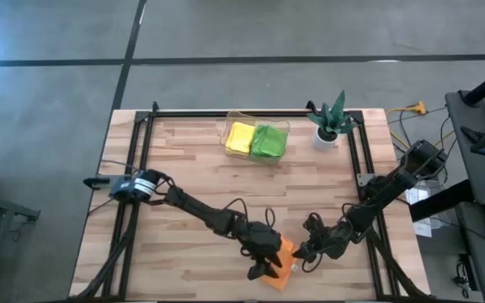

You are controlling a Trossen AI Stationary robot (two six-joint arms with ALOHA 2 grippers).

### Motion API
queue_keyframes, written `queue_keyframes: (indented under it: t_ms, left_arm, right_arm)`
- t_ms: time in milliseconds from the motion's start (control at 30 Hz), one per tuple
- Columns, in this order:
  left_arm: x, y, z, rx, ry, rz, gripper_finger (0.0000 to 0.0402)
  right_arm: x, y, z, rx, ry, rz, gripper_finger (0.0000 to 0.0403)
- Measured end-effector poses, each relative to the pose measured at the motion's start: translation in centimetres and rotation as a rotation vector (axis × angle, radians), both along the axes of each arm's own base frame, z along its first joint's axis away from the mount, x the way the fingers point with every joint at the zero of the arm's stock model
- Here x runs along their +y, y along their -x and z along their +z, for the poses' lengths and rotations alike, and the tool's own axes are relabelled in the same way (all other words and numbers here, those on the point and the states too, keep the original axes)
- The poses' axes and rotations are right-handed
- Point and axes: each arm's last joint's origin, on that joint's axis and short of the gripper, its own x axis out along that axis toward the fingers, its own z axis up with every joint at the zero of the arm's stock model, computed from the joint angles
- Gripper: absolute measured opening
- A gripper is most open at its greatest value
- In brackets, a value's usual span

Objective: Fold microfiber towels
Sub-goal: Fold the orange microfiber towel

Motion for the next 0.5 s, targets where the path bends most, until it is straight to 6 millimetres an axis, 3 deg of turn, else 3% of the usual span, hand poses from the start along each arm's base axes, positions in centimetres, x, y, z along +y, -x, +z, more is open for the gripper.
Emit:
queue_keyframes:
  t_ms: [233,400,500]
  left_arm:
    - [1.5,0.5,3.2,0.02,0.026,0.042,0.0218]
    - [2.5,2.7,4.4,0.208,-0.088,0.084,0.0209]
    - [2.0,4.4,4.4,0.264,-0.14,0.09,0.0204]
  right_arm:
    - [0.1,-0.1,0.2,-0.025,-0.009,0.005,0.0301]
    - [0.5,-0.6,1.3,-0.139,-0.024,0.053,0.0301]
    - [0.9,-1.0,2.2,-0.231,-0.066,0.069,0.0301]
